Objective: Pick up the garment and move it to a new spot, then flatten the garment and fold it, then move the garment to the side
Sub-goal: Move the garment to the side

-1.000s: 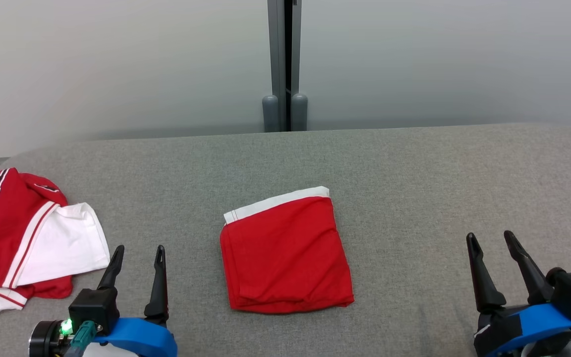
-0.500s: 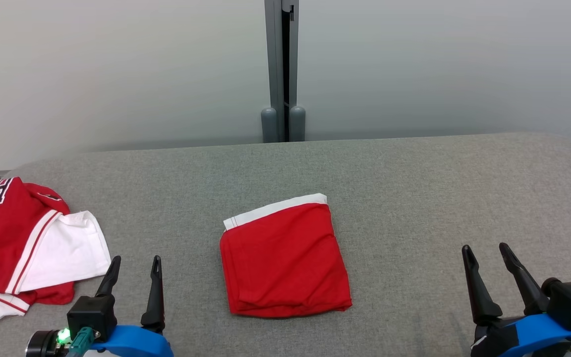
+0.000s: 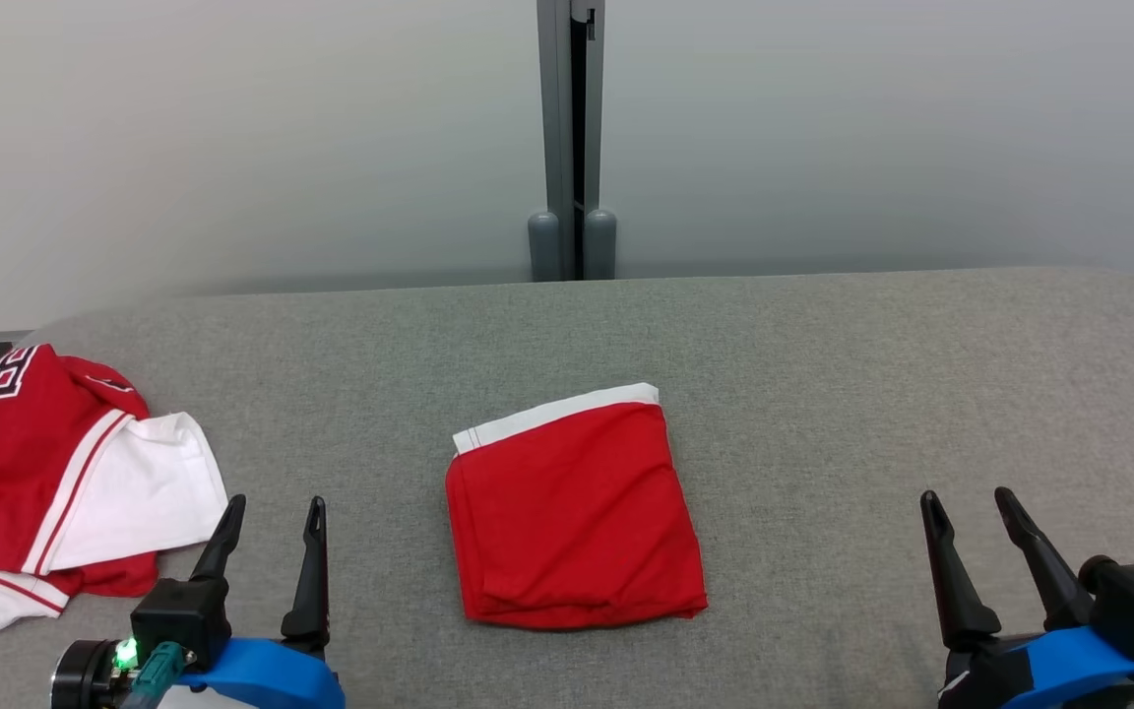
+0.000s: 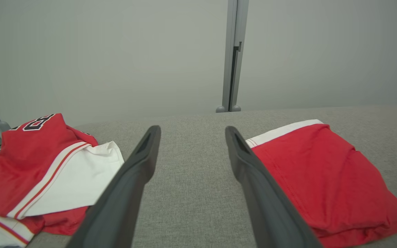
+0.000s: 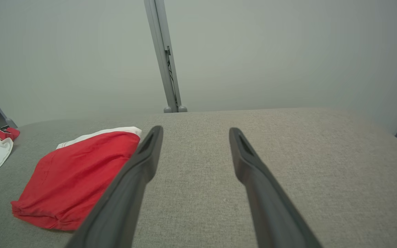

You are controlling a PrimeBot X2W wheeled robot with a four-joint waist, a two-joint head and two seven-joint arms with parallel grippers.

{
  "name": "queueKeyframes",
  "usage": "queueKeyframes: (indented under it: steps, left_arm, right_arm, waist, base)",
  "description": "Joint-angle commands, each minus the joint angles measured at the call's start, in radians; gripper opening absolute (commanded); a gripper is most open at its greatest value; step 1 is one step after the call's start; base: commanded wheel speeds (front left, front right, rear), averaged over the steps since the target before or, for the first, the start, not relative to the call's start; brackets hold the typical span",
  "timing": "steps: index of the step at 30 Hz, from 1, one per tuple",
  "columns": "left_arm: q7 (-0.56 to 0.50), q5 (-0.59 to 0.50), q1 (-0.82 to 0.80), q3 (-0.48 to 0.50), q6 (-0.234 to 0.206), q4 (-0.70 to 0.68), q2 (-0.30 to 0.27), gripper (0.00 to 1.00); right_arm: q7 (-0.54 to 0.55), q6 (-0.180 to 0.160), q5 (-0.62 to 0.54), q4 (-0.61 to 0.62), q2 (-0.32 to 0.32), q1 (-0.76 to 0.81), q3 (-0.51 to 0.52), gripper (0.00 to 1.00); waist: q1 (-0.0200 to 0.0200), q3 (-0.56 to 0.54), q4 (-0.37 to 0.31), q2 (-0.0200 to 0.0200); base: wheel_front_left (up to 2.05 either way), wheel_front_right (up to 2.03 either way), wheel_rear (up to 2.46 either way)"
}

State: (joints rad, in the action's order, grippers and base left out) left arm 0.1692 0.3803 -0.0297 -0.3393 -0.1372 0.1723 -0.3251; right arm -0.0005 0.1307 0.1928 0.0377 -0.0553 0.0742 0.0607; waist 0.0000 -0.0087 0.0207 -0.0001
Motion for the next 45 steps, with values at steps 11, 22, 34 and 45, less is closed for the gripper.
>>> queueKeyframes:
  steps: [11, 22, 34, 45]
  left_arm:
    - [0.037, 0.0, -0.13, -0.012, 0.033, -0.004, 0.015, 1.0]
    - [0.085, -0.006, -0.234, -0.011, 0.063, 0.039, 0.058, 1.0]
    - [0.096, -0.038, -0.25, -0.006, 0.067, 0.049, 0.067, 1.0]
    - [0.096, -0.069, -0.223, 0.001, 0.052, -0.031, 0.045, 1.0]
  right_arm:
    - [0.013, 0.0, 0.014, -0.091, -0.016, -0.037, -0.012, 1.0]
    - [-0.007, 0.0, 0.077, -0.414, -0.042, -0.246, -0.142, 1.0]
    - [-0.009, -0.001, 0.158, -0.632, -0.068, -0.338, -0.228, 0.0]
    - [-0.052, -0.006, 0.207, -0.643, -0.125, -0.37, -0.296, 0.0]
  waist:
    - [0.0, 0.102, 0.14, 0.0001]
    - [0.0, 0.199, 0.255, 0.0001]
    - [0.0, 0.212, 0.247, 0.0001]
    - [0.0, 0.249, 0.027, 0.0001]
  base:
    - [0.0, 0.0, 0.0]
    - [0.0, 0.0, 0.0]
    - [0.0, 0.0, 0.0]
    - [0.0, 0.0, 0.0]
